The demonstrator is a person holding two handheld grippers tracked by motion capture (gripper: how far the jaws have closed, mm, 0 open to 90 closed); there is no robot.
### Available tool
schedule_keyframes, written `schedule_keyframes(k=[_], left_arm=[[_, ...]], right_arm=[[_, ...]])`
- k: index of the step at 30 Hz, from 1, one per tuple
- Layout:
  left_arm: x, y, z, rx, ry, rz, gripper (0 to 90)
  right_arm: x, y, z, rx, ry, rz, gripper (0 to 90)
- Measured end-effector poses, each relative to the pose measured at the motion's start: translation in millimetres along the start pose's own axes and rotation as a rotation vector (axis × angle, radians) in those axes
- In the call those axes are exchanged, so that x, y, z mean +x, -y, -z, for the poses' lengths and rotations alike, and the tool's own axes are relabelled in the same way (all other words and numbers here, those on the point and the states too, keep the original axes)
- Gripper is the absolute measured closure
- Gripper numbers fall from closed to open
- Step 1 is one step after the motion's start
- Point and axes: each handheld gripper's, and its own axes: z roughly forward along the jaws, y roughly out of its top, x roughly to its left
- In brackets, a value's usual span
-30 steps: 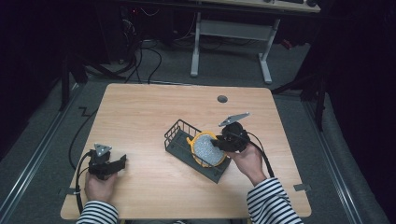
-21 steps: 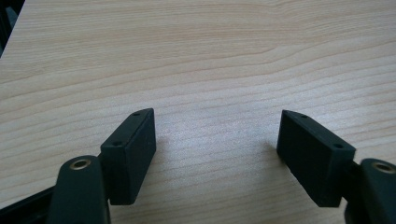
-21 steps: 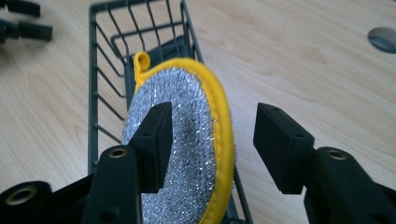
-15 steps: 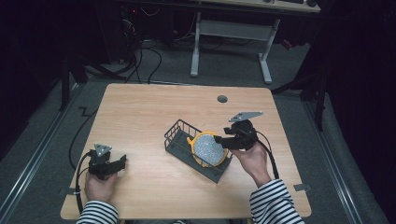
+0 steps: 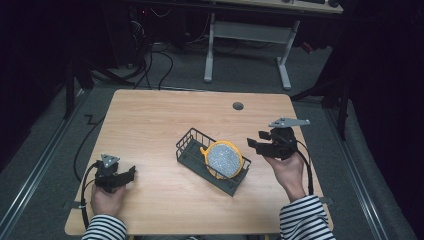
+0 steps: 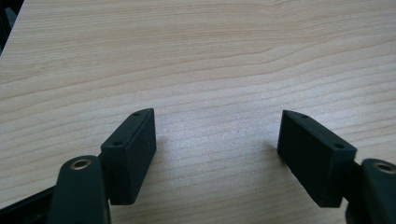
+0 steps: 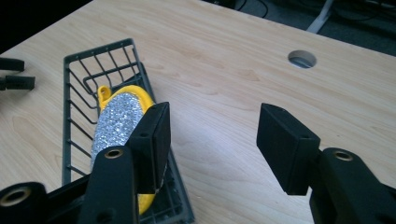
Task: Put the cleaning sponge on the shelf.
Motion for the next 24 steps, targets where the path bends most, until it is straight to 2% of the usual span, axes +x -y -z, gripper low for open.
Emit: schedule_keyframes(k=[4, 10, 15, 19, 24], left_arm=[[-0.2, 0.1, -0.1, -0.002, 0.0, 0.0, 28.4], [-0.1, 0.0, 0.0, 0.0, 0.001, -0.001, 28.4], [-0.3, 0.1, -0.1, -0.002, -0.001, -0.002, 28.3], [-0.2, 0.1, -0.1, -0.001, 0.0, -0.002, 28.3], [-0.3, 0.1, -0.1, -0.002, -0.001, -0.002, 28.3]], right_arm=[[-11.9, 9.3, 10.1, -0.027, 0.014, -0.044, 45.4], [-27.4, 25.7, 21.7, -0.048, 0.048, -0.079, 45.6], [-43.4, 46.3, 28.6, -0.064, 0.083, -0.134, 45.4], [-51.3, 63.1, 34.1, -0.096, 0.109, -0.148, 44.1], [-64.6, 88.5, 33.6, -0.118, 0.133, -0.199, 42.5]])
